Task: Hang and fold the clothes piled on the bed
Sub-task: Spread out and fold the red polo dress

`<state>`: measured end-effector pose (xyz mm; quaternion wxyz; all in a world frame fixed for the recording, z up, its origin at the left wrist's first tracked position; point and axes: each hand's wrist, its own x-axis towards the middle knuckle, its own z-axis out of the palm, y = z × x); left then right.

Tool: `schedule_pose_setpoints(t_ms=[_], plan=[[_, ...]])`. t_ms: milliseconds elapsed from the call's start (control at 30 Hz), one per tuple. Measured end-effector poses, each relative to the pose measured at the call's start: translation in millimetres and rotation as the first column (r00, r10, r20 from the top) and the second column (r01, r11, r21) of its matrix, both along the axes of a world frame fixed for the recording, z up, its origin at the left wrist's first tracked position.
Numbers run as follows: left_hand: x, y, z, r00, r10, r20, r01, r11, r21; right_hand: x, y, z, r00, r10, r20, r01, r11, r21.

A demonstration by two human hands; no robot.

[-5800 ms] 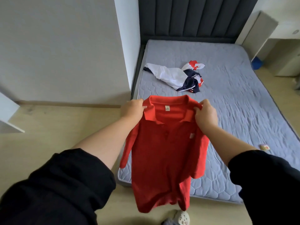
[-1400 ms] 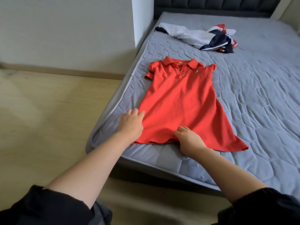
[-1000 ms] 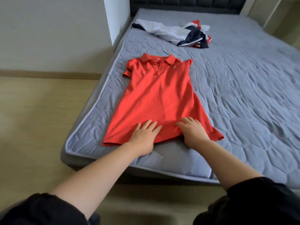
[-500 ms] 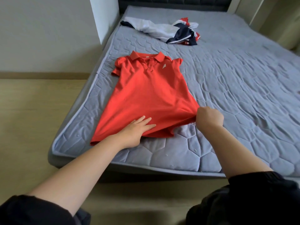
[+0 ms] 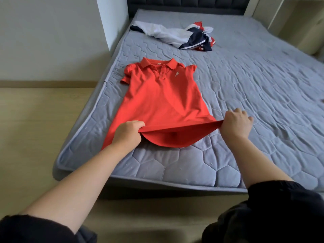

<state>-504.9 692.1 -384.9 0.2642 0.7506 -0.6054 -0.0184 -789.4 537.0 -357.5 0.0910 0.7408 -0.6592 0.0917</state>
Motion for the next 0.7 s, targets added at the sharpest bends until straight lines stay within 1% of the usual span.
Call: schedule_pose_setpoints(t_ms=[67, 100, 133, 200, 233, 300, 333, 367, 433, 467, 533, 633, 700], plan=[[5.5, 1.4, 4.9, 0.995, -0.074, 0.067, 0.073, 0.997, 0.027, -4.5, -2.9, -2.1, 0.999, -0.044, -0.019, 0.043, 0.999, -0.018], [9.2, 0.7, 7.0, 0.988, -0.119, 0.1, 0.112, 0.991, 0.073, -7.0, -4.8, -2.4, 0.997, -0.067, -0.041, 0.066, 0.998, -0.018], [14.2, -0.1, 8.9, 0.98, -0.164, 0.113, 0.146, 0.977, 0.153, -9.1, -6.4, -2.7, 0.993, -0.085, -0.078, 0.086, 0.996, 0.007], [28.2, 2.1, 10.2, 0.964, -0.248, 0.096, 0.194, 0.903, 0.382, -11.6, -6.8, -6.0, 0.978, -0.106, -0.182, 0.135, 0.979, 0.155], [36.2, 5.5, 9.3, 0.959, -0.271, 0.081, 0.202, 0.855, 0.477, -12.4, -5.5, -8.3, 0.967, -0.104, -0.233, 0.163, 0.954, 0.251], [50.1, 16.2, 7.4, 0.967, -0.254, 0.01, 0.196, 0.772, 0.604, -11.9, -1.0, -13.3, 0.951, -0.067, -0.303, 0.194, 0.891, 0.41], [55.8, 21.1, 7.3, 0.974, -0.218, -0.055, 0.2, 0.733, 0.65, -9.5, 1.4, -16.5, 0.945, -0.018, -0.327, 0.174, 0.874, 0.454], [59.7, 24.7, 7.2, 0.976, -0.171, -0.133, 0.215, 0.7, 0.68, -5.5, 4.1, -19.7, 0.938, 0.057, -0.341, 0.117, 0.876, 0.469], [61.6, 27.7, 7.1, 0.962, -0.079, -0.263, 0.245, 0.678, 0.694, 8.1, 11.6, -24.4, 0.92, 0.229, -0.317, -0.065, 0.889, 0.453], [60.1, 27.8, 7.0, 0.957, -0.054, -0.284, 0.243, 0.683, 0.689, 16.4, 16.3, -24.5, 0.913, 0.299, -0.278, -0.148, 0.877, 0.456], [55.7, 28.2, 4.5, 0.969, -0.055, -0.241, 0.207, 0.71, 0.673, 31.4, 25.3, -24.1, 0.887, 0.409, -0.215, -0.253, 0.819, 0.515], [45.3, 30.4, -2.3, 0.986, -0.13, -0.101, 0.165, 0.781, 0.602, 43.0, 35.0, -22.7, 0.829, 0.528, -0.183, -0.317, 0.714, 0.624], [39.7, 30.2, -4.3, 0.985, -0.126, -0.118, 0.169, 0.842, 0.512, 45.0, 38.9, -23.0, 0.824, 0.558, -0.1, -0.384, 0.679, 0.626]])
